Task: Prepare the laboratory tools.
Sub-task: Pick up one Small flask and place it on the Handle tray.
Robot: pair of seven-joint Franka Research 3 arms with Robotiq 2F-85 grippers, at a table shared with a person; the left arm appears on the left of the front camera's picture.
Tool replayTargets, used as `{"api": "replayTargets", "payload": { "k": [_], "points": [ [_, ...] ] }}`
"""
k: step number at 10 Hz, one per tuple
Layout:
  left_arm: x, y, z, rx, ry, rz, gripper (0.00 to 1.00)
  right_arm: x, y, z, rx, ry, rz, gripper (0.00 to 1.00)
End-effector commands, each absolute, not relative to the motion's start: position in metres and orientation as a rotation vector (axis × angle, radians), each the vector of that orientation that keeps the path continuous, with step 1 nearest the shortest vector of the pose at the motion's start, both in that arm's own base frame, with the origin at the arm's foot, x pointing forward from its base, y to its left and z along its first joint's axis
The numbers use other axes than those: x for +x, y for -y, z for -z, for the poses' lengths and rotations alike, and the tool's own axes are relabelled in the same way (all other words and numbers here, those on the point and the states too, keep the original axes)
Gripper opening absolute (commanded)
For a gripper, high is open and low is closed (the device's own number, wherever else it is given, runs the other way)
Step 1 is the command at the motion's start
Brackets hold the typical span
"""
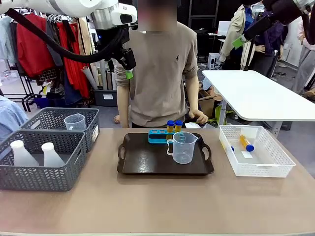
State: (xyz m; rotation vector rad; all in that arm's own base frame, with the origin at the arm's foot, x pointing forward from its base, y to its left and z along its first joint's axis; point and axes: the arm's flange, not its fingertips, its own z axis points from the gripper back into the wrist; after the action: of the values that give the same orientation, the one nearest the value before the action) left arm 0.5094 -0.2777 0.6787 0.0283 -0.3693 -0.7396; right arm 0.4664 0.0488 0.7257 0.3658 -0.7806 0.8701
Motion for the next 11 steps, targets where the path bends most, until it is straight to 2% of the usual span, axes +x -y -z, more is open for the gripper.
{"api": "replayTargets", "payload": {
  "k": [1, 4, 5, 6, 8, 11],
  "points": [
    [0.508, 0.278, -0.681, 0.032, 0.376, 0.744, 1.0, 0.465, -0.05, -0.726, 0.37, 0.784, -0.872, 1.0],
    [0.509, 0.28, -0.68, 0.027, 0.372, 0.744, 1.0, 0.465, -0.05, -0.726, 0.37, 0.784, -0.872, 1.0],
    [0.506, 0.276, -0.697, 0.067, 0.375, 0.694, 1.0, 0.465, -0.05, -0.726, 0.37, 0.784, -0.872, 1.0],
    [0.5, 0.266, -0.714, 0.089, 0.328, 0.635, 1.0, 0.465, -0.05, -0.726, 0.37, 0.784, -0.872, 1.0],
    [0.48, 0.233, -0.743, 0.097, 0.348, 0.602, 1.0, 0.465, -0.05, -0.726, 0.37, 0.784, -0.872, 1.0],
    [0.457, 0.172, -0.747, 0.119, 0.369, 0.413, 1.0, 0.465, -0.05, -0.726, 0.37, 0.784, -0.872, 1.0]
  ]
}}
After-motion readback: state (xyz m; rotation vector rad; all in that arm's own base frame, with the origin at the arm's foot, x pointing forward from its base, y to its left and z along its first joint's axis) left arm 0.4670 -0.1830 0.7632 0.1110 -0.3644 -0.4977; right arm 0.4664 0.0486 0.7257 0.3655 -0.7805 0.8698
